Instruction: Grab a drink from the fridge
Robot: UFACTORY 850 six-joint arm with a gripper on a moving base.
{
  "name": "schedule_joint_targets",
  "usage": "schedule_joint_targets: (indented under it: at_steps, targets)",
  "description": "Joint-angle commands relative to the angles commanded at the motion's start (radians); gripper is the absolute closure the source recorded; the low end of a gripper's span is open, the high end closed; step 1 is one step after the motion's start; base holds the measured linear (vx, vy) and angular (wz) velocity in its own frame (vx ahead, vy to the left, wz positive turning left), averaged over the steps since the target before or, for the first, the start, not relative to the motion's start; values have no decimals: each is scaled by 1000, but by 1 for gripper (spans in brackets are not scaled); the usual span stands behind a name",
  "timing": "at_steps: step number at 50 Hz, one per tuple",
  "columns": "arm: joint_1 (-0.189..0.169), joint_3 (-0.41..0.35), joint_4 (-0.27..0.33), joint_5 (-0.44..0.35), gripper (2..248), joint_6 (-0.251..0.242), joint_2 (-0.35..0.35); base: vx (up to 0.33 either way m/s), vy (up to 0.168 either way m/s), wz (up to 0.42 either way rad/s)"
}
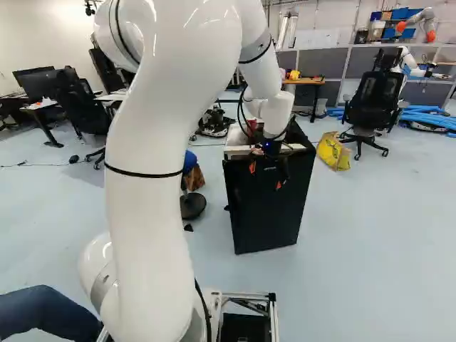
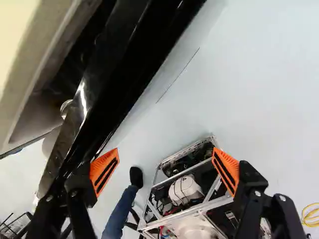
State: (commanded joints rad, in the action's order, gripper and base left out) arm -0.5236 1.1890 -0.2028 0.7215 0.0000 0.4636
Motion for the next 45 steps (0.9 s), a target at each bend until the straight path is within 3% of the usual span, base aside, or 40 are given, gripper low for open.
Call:
schedule_joint_targets:
  at_steps: [45]
  targets:
    - [60, 69, 0, 0, 3, 0, 46, 0, 0, 0]
